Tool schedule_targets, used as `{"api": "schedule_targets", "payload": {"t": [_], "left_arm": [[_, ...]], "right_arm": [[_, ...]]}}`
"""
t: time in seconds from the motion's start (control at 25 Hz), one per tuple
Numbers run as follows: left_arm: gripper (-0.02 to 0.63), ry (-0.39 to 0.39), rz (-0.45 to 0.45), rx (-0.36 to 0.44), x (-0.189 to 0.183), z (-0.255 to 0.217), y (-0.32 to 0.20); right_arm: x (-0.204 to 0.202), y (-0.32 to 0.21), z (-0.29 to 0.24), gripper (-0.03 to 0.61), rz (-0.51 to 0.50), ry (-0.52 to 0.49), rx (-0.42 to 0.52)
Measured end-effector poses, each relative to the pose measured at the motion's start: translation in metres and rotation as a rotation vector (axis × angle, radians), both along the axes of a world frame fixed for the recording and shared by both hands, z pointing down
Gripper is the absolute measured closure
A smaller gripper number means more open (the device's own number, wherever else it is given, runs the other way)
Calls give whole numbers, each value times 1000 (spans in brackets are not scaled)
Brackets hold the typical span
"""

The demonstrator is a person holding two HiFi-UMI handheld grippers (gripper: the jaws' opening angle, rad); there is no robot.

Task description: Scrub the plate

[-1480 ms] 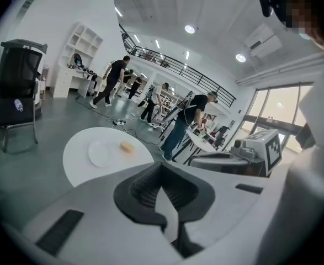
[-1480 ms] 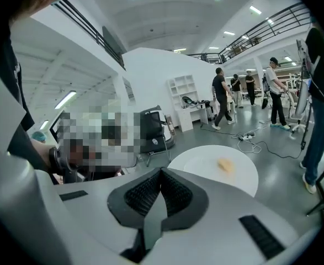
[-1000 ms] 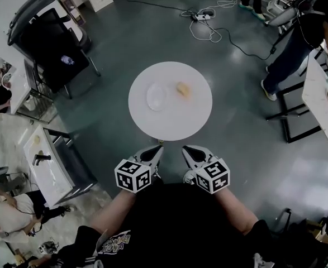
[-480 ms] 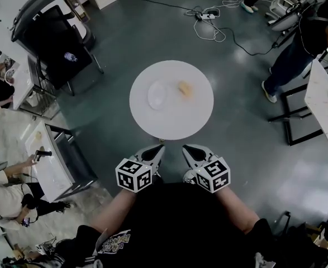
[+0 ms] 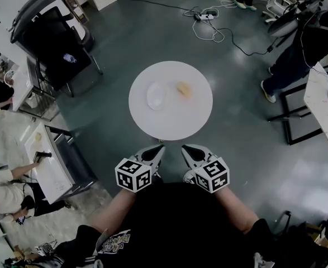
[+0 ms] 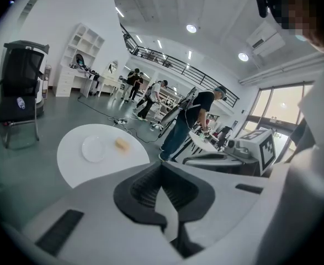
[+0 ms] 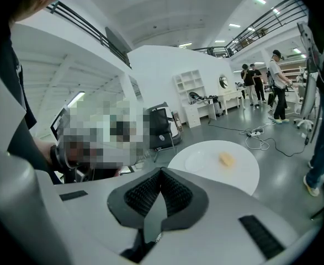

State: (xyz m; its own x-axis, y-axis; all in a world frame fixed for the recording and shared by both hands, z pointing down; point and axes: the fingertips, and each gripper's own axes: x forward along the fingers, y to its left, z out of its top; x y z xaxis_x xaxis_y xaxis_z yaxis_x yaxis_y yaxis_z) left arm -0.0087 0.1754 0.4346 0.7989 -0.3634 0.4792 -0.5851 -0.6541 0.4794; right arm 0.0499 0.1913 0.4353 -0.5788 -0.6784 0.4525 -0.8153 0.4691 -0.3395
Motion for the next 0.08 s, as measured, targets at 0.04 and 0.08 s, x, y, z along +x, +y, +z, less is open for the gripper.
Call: {"api": "schedule_targets", "payload": {"t": [0.04,0.08], "left_arm": [[607,1,0,-2,0,0,1],[607,2,0,-4,1,0,3]], "right_arm": [[0,1,0,557,-1,0,1],[0,2,0,557,-2,1,2]]}}
